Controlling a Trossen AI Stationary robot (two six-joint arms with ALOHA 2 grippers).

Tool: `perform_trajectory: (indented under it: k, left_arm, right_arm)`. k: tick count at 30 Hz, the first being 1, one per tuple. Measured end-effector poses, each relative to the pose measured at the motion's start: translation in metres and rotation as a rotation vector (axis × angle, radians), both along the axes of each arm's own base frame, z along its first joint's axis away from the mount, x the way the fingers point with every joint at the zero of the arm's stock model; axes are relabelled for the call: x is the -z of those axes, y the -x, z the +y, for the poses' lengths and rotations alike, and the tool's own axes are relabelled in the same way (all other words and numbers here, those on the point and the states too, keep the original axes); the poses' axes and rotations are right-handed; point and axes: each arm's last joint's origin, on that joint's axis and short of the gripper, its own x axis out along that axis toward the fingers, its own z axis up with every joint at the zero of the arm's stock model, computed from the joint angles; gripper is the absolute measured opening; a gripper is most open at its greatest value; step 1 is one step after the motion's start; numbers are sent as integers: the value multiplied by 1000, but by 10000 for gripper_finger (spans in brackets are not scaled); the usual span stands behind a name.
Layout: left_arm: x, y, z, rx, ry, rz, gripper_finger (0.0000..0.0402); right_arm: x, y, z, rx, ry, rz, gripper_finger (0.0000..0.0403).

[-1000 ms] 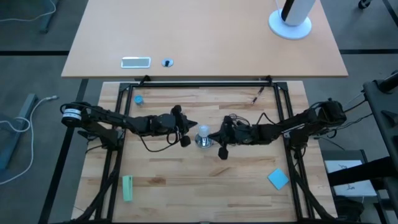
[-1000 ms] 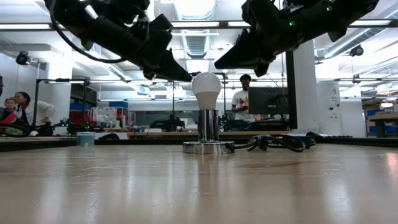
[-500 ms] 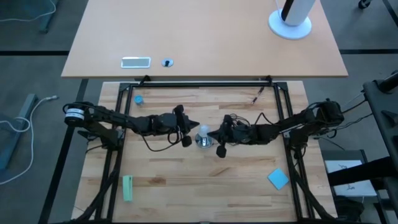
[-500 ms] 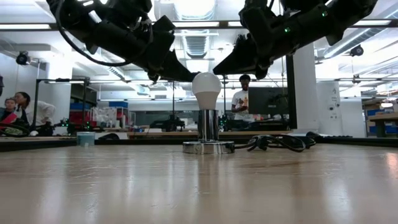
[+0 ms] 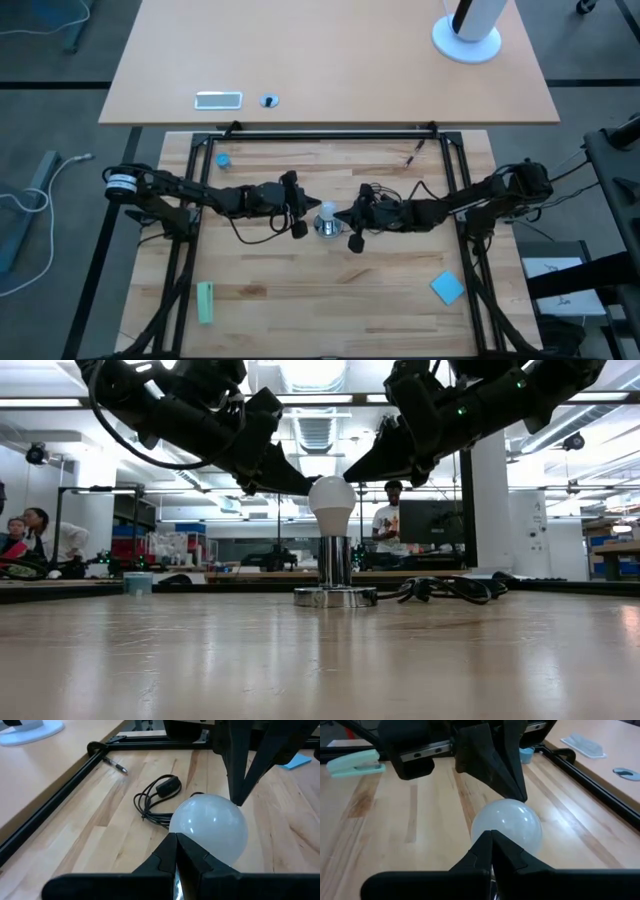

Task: Screw lightbulb
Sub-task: Remove the white lightbulb from the metal lamp

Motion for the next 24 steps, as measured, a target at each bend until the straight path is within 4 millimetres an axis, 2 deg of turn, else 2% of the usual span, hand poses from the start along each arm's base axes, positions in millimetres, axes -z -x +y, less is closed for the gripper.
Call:
perform_trajectory:
  k: [24]
  left_arm:
    - [2, 2, -4, 46, 78, 23, 0]
  right_arm:
    - [3, 3, -7, 130, 16, 26, 0]
